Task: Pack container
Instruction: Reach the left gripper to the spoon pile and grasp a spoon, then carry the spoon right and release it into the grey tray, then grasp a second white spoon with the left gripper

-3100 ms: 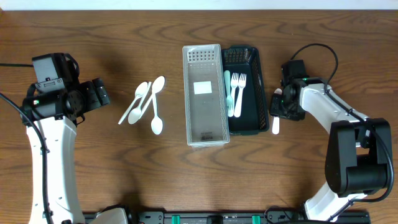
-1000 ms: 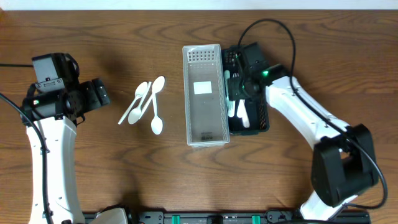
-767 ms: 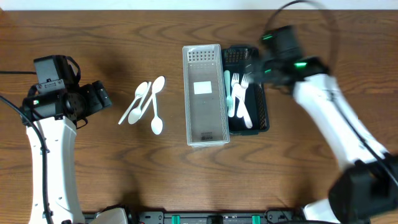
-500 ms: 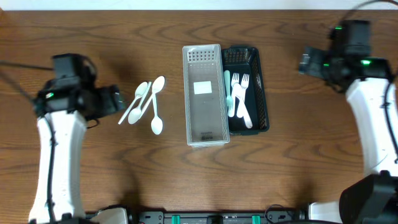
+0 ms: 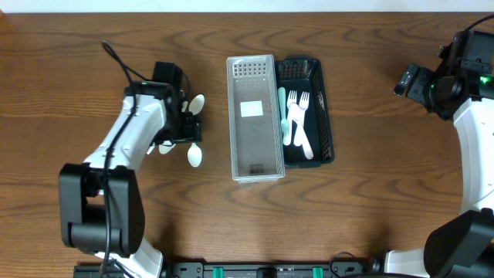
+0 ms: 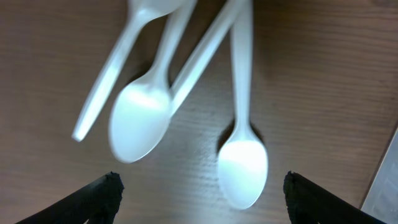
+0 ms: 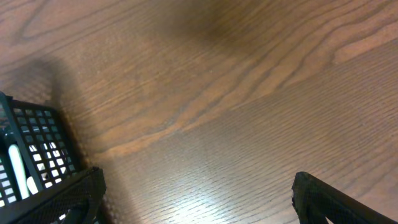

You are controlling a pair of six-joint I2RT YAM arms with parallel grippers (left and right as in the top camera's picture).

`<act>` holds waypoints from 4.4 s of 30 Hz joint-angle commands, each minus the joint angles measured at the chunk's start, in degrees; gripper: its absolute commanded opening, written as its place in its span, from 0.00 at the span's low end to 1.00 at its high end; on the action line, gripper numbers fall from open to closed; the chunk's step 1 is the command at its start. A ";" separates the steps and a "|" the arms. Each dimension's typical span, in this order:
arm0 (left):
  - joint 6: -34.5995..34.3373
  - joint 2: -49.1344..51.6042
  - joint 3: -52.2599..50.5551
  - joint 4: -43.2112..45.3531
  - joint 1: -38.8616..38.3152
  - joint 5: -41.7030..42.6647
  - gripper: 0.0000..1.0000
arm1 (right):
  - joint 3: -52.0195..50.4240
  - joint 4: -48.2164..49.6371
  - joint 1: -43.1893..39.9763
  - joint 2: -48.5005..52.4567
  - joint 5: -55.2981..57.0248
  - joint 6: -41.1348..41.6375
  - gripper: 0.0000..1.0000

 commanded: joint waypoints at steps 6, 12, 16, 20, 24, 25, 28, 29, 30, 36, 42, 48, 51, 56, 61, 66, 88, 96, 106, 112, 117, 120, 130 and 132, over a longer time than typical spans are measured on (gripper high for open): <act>-1.01 4.94 1.31 2.97 -3.76 1.01 0.78 | -0.02 -0.09 -0.37 0.02 -0.15 0.17 0.99; -1.81 8.68 1.31 4.37 -3.74 1.01 0.69 | 0.00 -1.49 -0.37 0.02 -0.13 0.15 0.99; -1.79 9.84 1.29 5.62 -3.74 1.01 0.60 | -0.02 -1.53 -0.37 0.02 -0.15 0.15 0.99; -1.79 10.01 1.29 6.25 -3.74 0.98 0.49 | -0.02 -1.60 -0.37 0.02 -0.15 0.15 0.99; -1.62 10.38 1.25 6.69 -3.74 0.96 0.35 | 0.00 -1.55 -0.37 0.02 -0.15 0.15 0.99; -1.22 10.51 1.25 6.78 -3.74 0.96 0.33 | -0.02 -1.55 -0.37 0.02 -0.15 0.15 0.99; -0.92 11.30 1.25 6.86 -3.74 0.96 0.34 | -0.02 -1.57 -0.37 0.02 -0.13 0.15 0.99; -0.90 11.58 1.25 6.86 -3.74 0.96 0.32 | -0.02 -1.57 -0.37 0.02 -0.13 0.15 0.99; -0.92 11.91 1.25 6.84 -3.74 0.98 0.29 | -0.02 -1.57 -0.37 0.02 -0.13 0.15 0.99; -0.39 12.41 1.27 5.18 -3.74 1.01 0.10 | 0.00 -1.57 -0.37 0.02 -0.15 0.17 0.99; -0.26 8.85 4.15 -1.14 -3.76 1.01 0.06 | -0.02 -1.73 -0.37 0.02 -0.15 0.17 0.99; -0.31 1.05 13.60 -13.29 -4.52 1.18 0.06 | -0.02 -1.73 -0.37 0.02 -0.15 0.17 0.99; -0.31 -3.54 17.53 -15.26 -6.49 3.65 0.06 | 0.00 -1.70 -0.37 0.02 -0.15 0.17 0.99; -4.87 -8.17 18.60 -9.94 -13.40 5.51 0.06 | 0.00 -1.73 -0.37 0.02 -0.15 0.17 0.99; -7.43 -5.46 17.40 -3.10 -20.90 4.39 0.11 | 0.00 -1.92 -0.37 0.02 -0.17 0.17 0.99; -8.92 1.81 17.38 -0.57 -23.50 0.59 0.12 | -0.02 -1.99 -0.37 0.02 -0.20 0.17 0.99; 10.97 0.46 21.22 -12.07 -6.45 -12.96 0.68 | -0.02 -2.60 -0.37 0.02 -0.17 0.15 0.99; 18.49 10.93 21.00 -8.83 -0.74 -2.05 0.62 | 0.00 -2.58 -0.37 0.02 -0.15 0.17 0.99; 18.69 19.08 21.00 -6.60 -0.68 -2.01 0.55 | -0.02 -2.97 -0.37 0.02 -0.15 0.15 0.99; 18.67 22.86 21.00 -6.45 -0.85 -1.95 0.51 | 0.00 -2.75 -0.37 0.02 -0.13 0.15 0.99; 18.64 24.09 21.00 -6.43 -0.85 -1.95 0.50 | -0.02 -2.75 -0.37 0.02 -0.13 0.15 0.99; 18.64 24.59 21.00 -6.16 -0.83 -1.95 0.49 | 0.00 -2.78 -0.37 0.02 -0.15 0.15 0.99; 16.70 24.63 21.03 -8.11 -1.05 1.70 0.08 | -0.02 -2.82 -0.37 0.02 -0.15 0.15 0.99; 16.00 24.24 21.27 -9.73 -1.38 1.70 0.06 | 0.00 -2.82 -0.37 0.02 -0.15 0.15 0.99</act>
